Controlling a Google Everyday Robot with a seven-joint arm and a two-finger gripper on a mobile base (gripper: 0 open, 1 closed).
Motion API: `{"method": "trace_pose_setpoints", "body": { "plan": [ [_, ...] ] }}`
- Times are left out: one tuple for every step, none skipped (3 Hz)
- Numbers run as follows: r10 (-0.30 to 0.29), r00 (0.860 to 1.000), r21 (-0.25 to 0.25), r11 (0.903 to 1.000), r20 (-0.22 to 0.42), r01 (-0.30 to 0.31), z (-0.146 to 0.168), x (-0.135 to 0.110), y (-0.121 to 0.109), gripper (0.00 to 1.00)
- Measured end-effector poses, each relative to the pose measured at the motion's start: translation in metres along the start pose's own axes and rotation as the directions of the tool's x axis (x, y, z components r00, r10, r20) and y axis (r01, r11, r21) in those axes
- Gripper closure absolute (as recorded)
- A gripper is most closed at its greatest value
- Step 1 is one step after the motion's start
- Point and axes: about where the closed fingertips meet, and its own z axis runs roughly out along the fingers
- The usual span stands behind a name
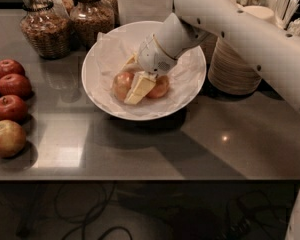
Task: Pick apple from white bowl
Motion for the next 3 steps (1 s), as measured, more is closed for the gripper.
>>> {"method": "trace_pose_setpoints", "body": {
  "plan": [
    [-0.036,0.994,0.067,0.9974,0.104,0.029,-0.036,-0.014,-0.01,1.0],
    [-0.087,0.981,0.157,0.9858,0.172,0.06,-0.084,-0.027,-0.011,1.0],
    [-0.115,0.976,0.238,0.9689,0.187,0.069,-0.135,-0.033,-0.004,1.0]
  ]
}}
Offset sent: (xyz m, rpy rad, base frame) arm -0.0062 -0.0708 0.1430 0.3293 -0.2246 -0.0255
